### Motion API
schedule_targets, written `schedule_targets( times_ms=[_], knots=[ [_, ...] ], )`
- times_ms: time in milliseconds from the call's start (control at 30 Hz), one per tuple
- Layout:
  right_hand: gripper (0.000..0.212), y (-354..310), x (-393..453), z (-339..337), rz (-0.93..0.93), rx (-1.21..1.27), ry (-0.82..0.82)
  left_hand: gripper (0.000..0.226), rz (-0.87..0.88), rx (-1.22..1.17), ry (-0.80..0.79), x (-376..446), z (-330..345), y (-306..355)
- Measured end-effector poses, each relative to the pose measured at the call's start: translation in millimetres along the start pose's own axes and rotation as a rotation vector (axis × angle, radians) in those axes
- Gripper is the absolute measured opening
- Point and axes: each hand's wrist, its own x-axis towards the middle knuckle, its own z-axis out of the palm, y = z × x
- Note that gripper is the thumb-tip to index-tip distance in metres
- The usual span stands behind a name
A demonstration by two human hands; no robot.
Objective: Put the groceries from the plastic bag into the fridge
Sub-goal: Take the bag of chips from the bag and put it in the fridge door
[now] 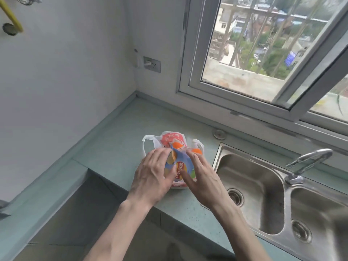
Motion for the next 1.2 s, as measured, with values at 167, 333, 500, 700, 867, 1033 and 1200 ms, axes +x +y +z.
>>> schedule_targets(
  times_ms=[167, 333, 500, 700, 867, 1033, 1200],
  knots=[
    [0.067, 16, 29, 24, 0.042, -0.065, -0.092, 0.06, -0.017, -0.015, -0.066, 20, 24, -16],
    [0.082, 42, 55, 48, 0.118, -0.157, -0.248, 0.061, -0.046, -0.034, -0.154, 46, 49, -28],
    [0.091, 64, 79, 60, 0.207, -0.143, -0.34, 0.074, -0.057, -0.024, -0.279, 68, 79, -48],
    [0.085, 84, 109, 65, 0.252, -0.245, -0.411, 0.093, -0.054, 0.075, -0.473, 94, 102, -61],
    [0.084, 93, 129, 71, 0.269, -0.331, -0.511, 0.102, -0.155, 0.021, -0.55, 106, 118, -74],
    [0.081, 96, 135, 75, 0.214, -0.342, -0.534, 0.121, -0.275, -0.202, -0.546, 105, 125, -81],
    [0.096, 93, 134, 74, 0.132, -0.355, -0.534, 0.116, -0.323, -0.237, -0.533, 104, 131, -83]
  ],
)
